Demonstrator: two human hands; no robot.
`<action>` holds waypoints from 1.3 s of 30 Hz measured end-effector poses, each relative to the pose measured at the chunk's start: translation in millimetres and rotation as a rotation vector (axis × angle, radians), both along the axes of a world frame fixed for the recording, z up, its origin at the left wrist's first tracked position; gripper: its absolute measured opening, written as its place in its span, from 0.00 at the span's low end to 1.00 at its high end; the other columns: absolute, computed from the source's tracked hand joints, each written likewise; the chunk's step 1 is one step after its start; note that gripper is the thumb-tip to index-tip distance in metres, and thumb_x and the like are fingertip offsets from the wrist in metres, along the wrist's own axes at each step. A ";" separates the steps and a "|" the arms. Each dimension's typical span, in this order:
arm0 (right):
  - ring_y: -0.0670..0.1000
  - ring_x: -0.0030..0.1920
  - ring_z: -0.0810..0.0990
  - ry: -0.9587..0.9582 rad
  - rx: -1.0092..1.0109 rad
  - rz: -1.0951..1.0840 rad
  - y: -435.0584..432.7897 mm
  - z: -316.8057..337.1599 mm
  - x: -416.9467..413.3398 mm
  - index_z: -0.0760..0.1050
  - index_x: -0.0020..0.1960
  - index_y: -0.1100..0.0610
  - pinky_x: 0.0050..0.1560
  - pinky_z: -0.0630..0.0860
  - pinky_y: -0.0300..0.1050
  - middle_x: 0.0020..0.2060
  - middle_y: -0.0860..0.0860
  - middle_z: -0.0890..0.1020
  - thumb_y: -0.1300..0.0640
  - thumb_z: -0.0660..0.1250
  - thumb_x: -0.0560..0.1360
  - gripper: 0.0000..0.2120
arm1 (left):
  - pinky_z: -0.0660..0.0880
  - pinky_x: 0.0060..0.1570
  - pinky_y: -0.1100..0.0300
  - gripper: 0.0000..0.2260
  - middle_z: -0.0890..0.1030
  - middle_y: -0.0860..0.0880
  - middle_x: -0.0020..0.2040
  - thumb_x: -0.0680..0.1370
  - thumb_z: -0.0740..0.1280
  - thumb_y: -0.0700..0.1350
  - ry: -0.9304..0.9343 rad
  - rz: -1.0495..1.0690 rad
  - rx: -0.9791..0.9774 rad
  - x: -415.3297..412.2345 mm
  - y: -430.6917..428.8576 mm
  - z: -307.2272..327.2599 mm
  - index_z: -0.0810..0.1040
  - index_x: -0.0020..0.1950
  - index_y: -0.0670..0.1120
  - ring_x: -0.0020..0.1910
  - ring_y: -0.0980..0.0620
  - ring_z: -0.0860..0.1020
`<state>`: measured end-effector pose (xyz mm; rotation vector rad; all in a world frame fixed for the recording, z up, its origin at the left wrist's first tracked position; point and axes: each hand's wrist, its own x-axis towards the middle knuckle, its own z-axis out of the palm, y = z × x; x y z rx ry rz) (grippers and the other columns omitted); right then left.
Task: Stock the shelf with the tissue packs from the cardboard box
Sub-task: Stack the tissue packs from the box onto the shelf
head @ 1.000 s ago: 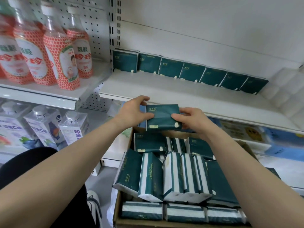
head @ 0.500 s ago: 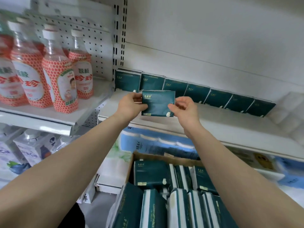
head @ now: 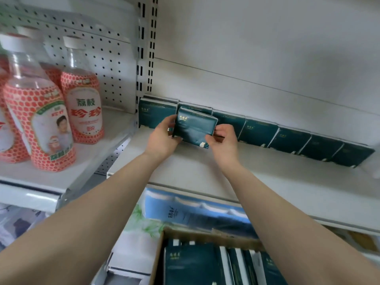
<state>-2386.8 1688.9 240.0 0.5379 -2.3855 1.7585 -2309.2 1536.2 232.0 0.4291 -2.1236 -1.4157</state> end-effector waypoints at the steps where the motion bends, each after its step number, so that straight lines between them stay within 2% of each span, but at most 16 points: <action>1: 0.38 0.41 0.77 0.014 0.014 -0.009 -3.2 -1.6 -4.4 0.71 0.56 0.55 0.44 0.72 0.28 0.50 0.49 0.78 0.64 0.71 0.75 0.14 | 0.75 0.60 0.56 0.25 0.78 0.51 0.60 0.74 0.68 0.35 0.008 0.007 -0.004 -3.9 -1.4 -4.6 0.70 0.70 0.52 0.58 0.49 0.78; 4: 0.38 0.39 0.75 0.035 0.053 -0.058 -10.2 -11.2 -15.5 0.72 0.57 0.56 0.38 0.68 0.22 0.56 0.55 0.75 0.64 0.71 0.75 0.14 | 0.74 0.58 0.60 0.24 0.80 0.51 0.57 0.74 0.66 0.34 0.029 0.025 -0.050 -10.3 -4.6 -15.0 0.72 0.68 0.50 0.56 0.50 0.79; 6: 0.41 0.39 0.75 0.034 0.102 -0.075 -12.7 -18.3 -19.2 0.73 0.60 0.56 0.38 0.67 0.22 0.55 0.53 0.73 0.62 0.71 0.75 0.15 | 0.73 0.58 0.62 0.23 0.80 0.49 0.57 0.74 0.66 0.33 0.045 0.030 -0.069 -13.6 -6.7 -18.6 0.72 0.68 0.48 0.57 0.49 0.79; 10: 0.51 0.46 0.77 0.033 0.181 -0.037 -13.7 -24.6 -23.0 0.72 0.64 0.53 0.46 0.69 0.37 0.50 0.51 0.75 0.59 0.69 0.77 0.17 | 0.71 0.61 0.62 0.25 0.73 0.47 0.56 0.74 0.67 0.37 0.019 0.073 -0.133 -15.2 -9.3 -22.2 0.71 0.71 0.49 0.57 0.52 0.76; 12: 0.51 0.48 0.77 0.018 0.204 -0.008 -12.3 -25.5 -23.3 0.72 0.66 0.53 0.50 0.70 0.40 0.49 0.50 0.78 0.59 0.68 0.77 0.18 | 0.72 0.62 0.60 0.27 0.71 0.47 0.55 0.74 0.67 0.38 -0.020 0.082 -0.170 -15.2 -10.1 -22.5 0.69 0.72 0.51 0.54 0.50 0.77; 15: 0.50 0.50 0.78 0.013 0.231 0.010 -11.0 -25.3 -22.1 0.72 0.68 0.54 0.53 0.73 0.42 0.52 0.51 0.80 0.59 0.67 0.78 0.18 | 0.74 0.61 0.56 0.28 0.74 0.46 0.55 0.74 0.68 0.38 -0.046 0.073 -0.201 -16.3 -11.4 -22.9 0.67 0.74 0.50 0.53 0.48 0.78; 20: 0.49 0.52 0.77 0.011 0.264 0.031 -9.6 -23.9 -21.0 0.69 0.72 0.54 0.56 0.70 0.38 0.57 0.52 0.80 0.61 0.64 0.80 0.21 | 0.73 0.62 0.54 0.29 0.77 0.46 0.60 0.75 0.68 0.39 -0.069 0.053 -0.196 -16.0 -10.0 -21.6 0.65 0.75 0.51 0.56 0.49 0.77; 23: 0.50 0.56 0.78 0.003 0.265 0.042 -8.7 -24.8 -21.1 0.67 0.75 0.53 0.60 0.70 0.38 0.63 0.52 0.79 0.62 0.62 0.80 0.24 | 0.73 0.63 0.53 0.30 0.77 0.48 0.65 0.75 0.69 0.40 -0.112 0.033 -0.205 -17.2 -10.0 -22.3 0.64 0.75 0.50 0.59 0.49 0.77; 27: 0.51 0.62 0.76 -0.010 0.281 0.074 -8.2 -26.0 -21.3 0.64 0.77 0.52 0.61 0.66 0.35 0.66 0.53 0.76 0.61 0.61 0.81 0.25 | 0.71 0.60 0.59 0.30 0.76 0.51 0.67 0.74 0.69 0.43 -0.177 0.051 -0.291 -18.9 -11.1 -24.8 0.65 0.76 0.50 0.61 0.49 0.76; 35: 0.50 0.59 0.77 -0.057 0.258 0.035 -5.6 -22.4 -20.2 0.63 0.77 0.54 0.61 0.66 0.34 0.66 0.52 0.77 0.61 0.64 0.80 0.27 | 0.71 0.61 0.57 0.30 0.77 0.48 0.67 0.75 0.68 0.42 -0.207 0.029 -0.359 -9.7 -6.0 -17.2 0.65 0.76 0.49 0.62 0.45 0.75; 39: 0.47 0.55 0.75 -0.062 0.290 0.057 20.3 -15.7 -3.0 0.64 0.76 0.52 0.59 0.68 0.37 0.65 0.51 0.76 0.60 0.64 0.80 0.26 | 0.70 0.59 0.58 0.30 0.76 0.45 0.66 0.75 0.68 0.43 -0.293 -0.017 -0.433 -0.3 -0.9 -10.7 0.64 0.76 0.50 0.63 0.43 0.74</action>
